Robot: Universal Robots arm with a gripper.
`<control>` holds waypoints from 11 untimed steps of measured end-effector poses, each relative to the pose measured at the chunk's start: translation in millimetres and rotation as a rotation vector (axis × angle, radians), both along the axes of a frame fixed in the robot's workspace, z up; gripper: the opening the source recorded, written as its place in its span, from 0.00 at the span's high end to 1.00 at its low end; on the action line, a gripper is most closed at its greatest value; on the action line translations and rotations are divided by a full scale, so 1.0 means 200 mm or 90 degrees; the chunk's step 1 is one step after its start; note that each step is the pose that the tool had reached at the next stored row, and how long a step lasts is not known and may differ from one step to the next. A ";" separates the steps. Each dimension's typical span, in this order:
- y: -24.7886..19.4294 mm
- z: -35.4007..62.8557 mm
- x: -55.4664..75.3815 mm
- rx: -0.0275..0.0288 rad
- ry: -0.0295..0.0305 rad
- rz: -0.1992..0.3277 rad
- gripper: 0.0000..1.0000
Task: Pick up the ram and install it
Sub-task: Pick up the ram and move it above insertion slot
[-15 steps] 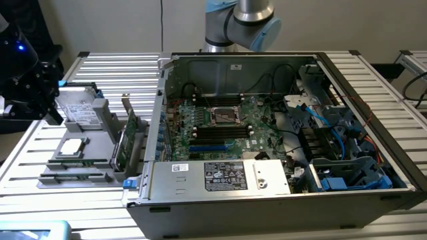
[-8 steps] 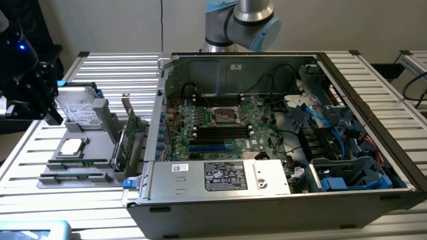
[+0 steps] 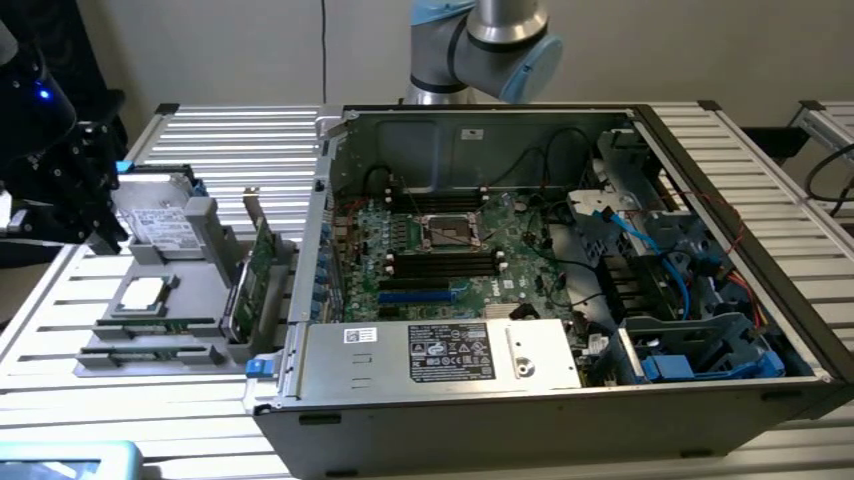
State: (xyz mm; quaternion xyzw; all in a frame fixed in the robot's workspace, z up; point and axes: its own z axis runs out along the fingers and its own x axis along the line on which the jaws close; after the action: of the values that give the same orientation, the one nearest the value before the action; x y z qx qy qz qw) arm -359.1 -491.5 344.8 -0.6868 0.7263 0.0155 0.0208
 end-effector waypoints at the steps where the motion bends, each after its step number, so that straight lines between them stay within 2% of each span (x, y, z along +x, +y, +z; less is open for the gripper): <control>1: 0.000 0.000 0.00 0.0000 0.0000 0.000 0.76; 2: 0.000 0.000 0.00 0.0000 0.0000 0.000 0.70; 4: 0.000 -0.002 0.00 0.0000 0.0000 0.000 0.70; 5: 0.000 -0.008 0.00 0.0001 -0.0001 0.000 0.63; 11: -0.001 -0.061 -0.03 0.0000 0.0012 0.000 0.63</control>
State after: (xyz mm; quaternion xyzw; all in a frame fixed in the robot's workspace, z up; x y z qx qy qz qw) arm -364.1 -491.6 332.7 -0.6868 0.7264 0.0161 0.0201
